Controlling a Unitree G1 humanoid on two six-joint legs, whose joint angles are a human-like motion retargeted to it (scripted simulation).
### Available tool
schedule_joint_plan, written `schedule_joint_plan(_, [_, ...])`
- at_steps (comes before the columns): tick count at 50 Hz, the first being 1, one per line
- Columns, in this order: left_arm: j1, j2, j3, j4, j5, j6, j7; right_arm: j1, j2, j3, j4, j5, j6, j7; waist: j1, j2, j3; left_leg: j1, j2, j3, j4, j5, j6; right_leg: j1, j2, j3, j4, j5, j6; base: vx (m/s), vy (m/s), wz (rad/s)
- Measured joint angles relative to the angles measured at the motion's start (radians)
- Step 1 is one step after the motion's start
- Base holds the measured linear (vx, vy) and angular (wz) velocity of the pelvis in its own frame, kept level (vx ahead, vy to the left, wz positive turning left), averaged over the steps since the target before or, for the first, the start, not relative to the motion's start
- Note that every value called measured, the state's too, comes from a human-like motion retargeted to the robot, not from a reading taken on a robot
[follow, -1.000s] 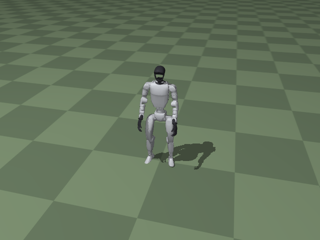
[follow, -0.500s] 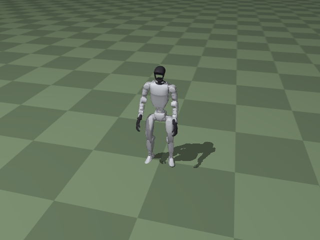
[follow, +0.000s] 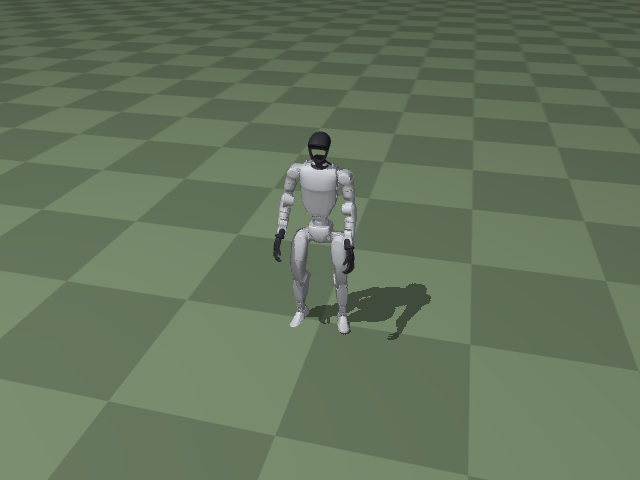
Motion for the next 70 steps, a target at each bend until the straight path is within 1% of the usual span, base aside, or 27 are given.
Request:
schedule_joint_plan(12, [0.03,0.001,-0.026,0.02,-0.02,-0.001,0.001,-0.029,-0.003,-0.002,-0.025,0.007,-0.004,-0.006,-0.003,0.005,-0.002,0.007,0.0,0.018,-0.003,-0.002,0.008,-0.005,0.003,0.018,0.0,0.002,0.006,0.0,0.0,0.0])
schedule_joint_plan(20, [0.032,-0.005,-0.062,0.045,-0.051,-0.01,0.007,-0.031,0.005,-0.01,-0.032,0.023,-0.005,0.001,0.023,0.013,-0.019,0.009,0.0,0.032,-0.007,-0.002,0.016,-0.014,0.005,0.032,0.002,0.004,0.017,0.0,0.0,0.0])
schedule_joint_plan(28, [0.03,0.004,-0.026,0.014,-0.019,-0.01,-0.002,-0.022,0.023,-0.002,-0.016,0.01,-0.005,-0.003,0.036,0.001,-0.021,0.008,-0.002,0.019,-0.003,-0.003,0.013,-0.008,0.001,0.021,0.006,-0.003,0.011,0.0,0.0,0.0])
schedule_joint_plan(38, [0.06,-0.003,0.016,0.001,0.03,0.003,-0.016,-0.033,0.018,0.011,-0.022,-0.007,-0.011,-0.015,-0.018,0.0,-0.006,0.009,0.005,0.009,0.003,-0.005,0.0,0.003,0.005,0.01,0.004,-0.007,-0.006,0.0,0.0,0.0])
schedule_joint_plan(45, [0.056,-0.012,-0.022,0.037,0.011,0.009,-0.012,-0.045,0.013,-0.001,-0.03,0.005,-0.005,-0.015,-0.036,-0.001,-0.001,0.011,0.006,0.025,0.0,-0.006,0.006,-0.004,0.009,0.025,0.0,-0.001,0.003,0.0,0.0,0.0])
schedule_joint_plan(55, [0.025,-0.003,-0.091,0.005,0.005,-0.01,-0.013,-0.02,0.021,0.0,0.003,0.031,-0.004,-0.002,0.003,-0.006,-0.013,0.007,0.003,0.03,-0.005,-0.004,0.017,-0.015,0.008,0.031,0.003,0.001,0.017,0.0,0.0,0.0])
schedule_joint_plan(70, [0.007,0.007,-0.094,-0.005,0.017,-0.008,-0.018,-0.003,0.025,0.004,-0.006,0.027,-0.006,0.0,0.024,-0.012,-0.014,-0.001,0.0,-0.002,-0.002,0.0,0.012,-0.006,0.0,0.001,0.006,-0.007,0.002,0.0,0.0,0.0])
